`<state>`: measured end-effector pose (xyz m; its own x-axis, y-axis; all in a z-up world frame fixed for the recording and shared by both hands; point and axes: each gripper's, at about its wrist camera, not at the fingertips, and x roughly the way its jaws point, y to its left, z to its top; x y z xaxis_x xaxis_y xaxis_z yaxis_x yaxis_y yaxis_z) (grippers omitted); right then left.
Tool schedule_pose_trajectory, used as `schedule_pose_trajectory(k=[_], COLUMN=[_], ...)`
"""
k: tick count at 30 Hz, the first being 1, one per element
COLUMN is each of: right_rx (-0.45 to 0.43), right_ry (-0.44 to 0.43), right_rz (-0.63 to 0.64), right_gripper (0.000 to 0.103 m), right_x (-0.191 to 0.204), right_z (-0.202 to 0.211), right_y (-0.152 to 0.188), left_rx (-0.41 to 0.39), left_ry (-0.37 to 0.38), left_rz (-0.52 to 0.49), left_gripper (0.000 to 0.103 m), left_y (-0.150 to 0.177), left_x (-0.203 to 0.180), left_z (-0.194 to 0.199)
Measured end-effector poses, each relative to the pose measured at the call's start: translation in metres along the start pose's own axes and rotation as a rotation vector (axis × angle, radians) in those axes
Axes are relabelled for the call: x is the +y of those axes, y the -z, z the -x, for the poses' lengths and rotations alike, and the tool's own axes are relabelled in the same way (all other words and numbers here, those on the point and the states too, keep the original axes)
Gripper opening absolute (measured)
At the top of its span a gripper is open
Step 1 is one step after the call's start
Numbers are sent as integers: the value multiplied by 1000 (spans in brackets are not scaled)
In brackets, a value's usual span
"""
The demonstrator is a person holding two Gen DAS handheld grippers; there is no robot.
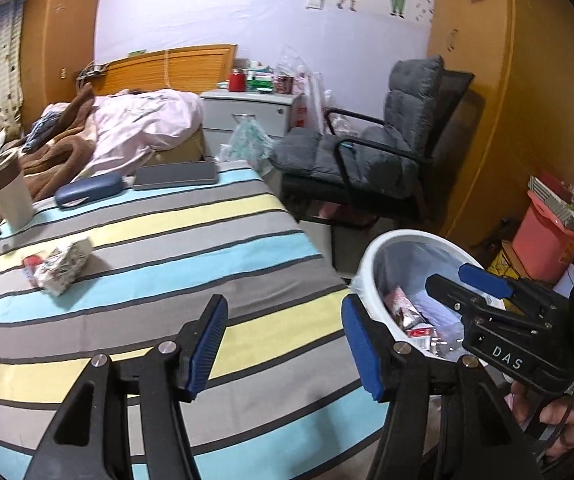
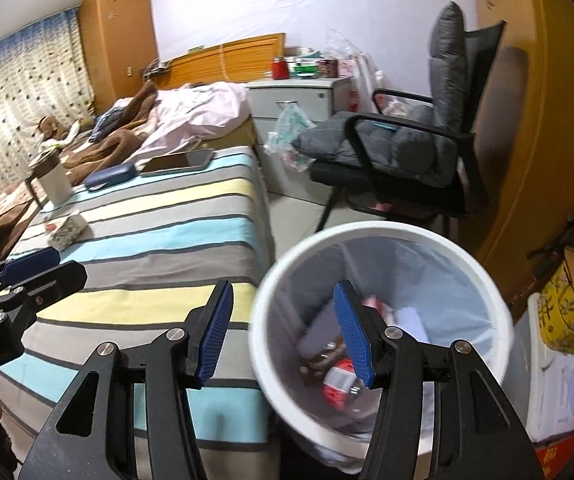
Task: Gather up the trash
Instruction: 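Move both open tools back from the bin toward the table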
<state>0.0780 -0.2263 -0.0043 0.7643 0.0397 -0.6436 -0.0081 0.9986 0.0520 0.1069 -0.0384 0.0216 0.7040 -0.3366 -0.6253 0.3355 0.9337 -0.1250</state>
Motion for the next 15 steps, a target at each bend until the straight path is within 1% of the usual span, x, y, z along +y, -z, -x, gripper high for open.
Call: schedule_pose_trajectory(k=[3, 6, 9, 11, 15], right_rx=[-1, -3, 2, 7, 17], right_ry=[-20, -43, -64, -81, -118], right_rz=[24, 50, 74, 88, 114], right_gripper=[54, 54, 54, 54, 54], right_x=[14, 30, 45, 55, 76], right_z=[-4, -9, -14, -19, -25], right_y=[-4, -7, -8, -11, -14], left_rx=[-8, -16, -25, -35, -47], left_ry=[-18, -51, -87, -110, -165], left_rz=[26, 55, 82, 102, 146], left_gripper=[62, 64, 66, 69, 70], left_y=[2, 5, 8, 9, 10], left_x=[17, 39, 60, 74, 106], left_z=[6, 12, 18, 23, 32])
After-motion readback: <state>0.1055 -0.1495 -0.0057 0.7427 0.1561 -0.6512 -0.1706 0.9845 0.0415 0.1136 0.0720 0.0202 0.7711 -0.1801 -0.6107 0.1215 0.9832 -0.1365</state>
